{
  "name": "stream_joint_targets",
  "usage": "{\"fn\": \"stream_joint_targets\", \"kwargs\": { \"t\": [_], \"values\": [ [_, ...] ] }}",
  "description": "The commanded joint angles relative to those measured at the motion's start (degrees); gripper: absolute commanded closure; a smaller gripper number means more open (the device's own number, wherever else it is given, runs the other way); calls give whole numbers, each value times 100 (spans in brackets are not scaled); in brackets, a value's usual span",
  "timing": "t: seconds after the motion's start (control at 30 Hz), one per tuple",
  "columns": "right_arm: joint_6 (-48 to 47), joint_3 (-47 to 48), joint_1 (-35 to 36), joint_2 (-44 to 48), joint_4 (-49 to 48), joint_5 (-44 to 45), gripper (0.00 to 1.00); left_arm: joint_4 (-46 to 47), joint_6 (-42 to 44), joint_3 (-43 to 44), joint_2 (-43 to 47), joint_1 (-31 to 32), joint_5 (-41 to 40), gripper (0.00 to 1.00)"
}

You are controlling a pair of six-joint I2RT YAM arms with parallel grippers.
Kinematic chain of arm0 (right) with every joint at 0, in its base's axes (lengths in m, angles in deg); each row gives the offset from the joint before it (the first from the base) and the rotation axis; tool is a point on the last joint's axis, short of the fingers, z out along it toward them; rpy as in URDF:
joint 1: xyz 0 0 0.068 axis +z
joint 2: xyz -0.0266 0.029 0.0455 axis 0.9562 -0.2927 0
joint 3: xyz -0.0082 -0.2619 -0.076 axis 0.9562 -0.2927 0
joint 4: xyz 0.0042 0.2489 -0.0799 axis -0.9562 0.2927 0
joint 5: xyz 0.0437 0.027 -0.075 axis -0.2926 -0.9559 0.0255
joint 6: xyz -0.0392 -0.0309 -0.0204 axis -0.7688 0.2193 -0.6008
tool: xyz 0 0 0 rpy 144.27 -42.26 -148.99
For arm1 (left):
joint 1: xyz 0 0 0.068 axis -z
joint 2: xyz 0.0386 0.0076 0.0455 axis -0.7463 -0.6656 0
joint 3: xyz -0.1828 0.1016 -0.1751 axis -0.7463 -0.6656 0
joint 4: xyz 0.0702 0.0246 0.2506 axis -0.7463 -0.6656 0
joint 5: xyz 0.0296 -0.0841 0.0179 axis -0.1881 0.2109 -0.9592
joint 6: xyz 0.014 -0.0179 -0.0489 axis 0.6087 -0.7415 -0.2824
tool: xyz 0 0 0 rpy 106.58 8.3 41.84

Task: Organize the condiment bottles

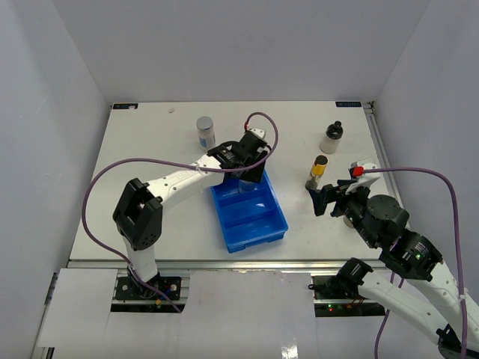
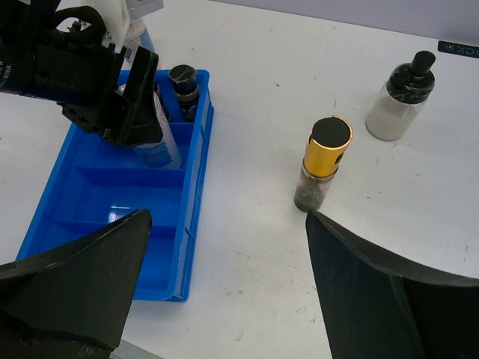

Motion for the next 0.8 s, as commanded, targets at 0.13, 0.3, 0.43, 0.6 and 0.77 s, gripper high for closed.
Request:
{"fn": "stream_joint_targets", "kwargs": {
  "t": [0.13,0.3,0.43,0.6,0.77],
  "values": [
    [-118,73,-24,-7,-113,75,10,427,103,-36,55,-24,15,40],
    [-179,69,-20,-24,-134,105,10,151,20,113,117,-24,-160,13],
    [-179,37,-21,-4,-128,140,10,-106,10,312,272,-24,-190,11],
    [-161,-36,-20,27,-143,123,10,-849,3,1117,551,-24,-380,9],
    [-134,-95,-24,24,-183,109,10,-1276,121,2003,704,-320,-613,9]
  ]
}}
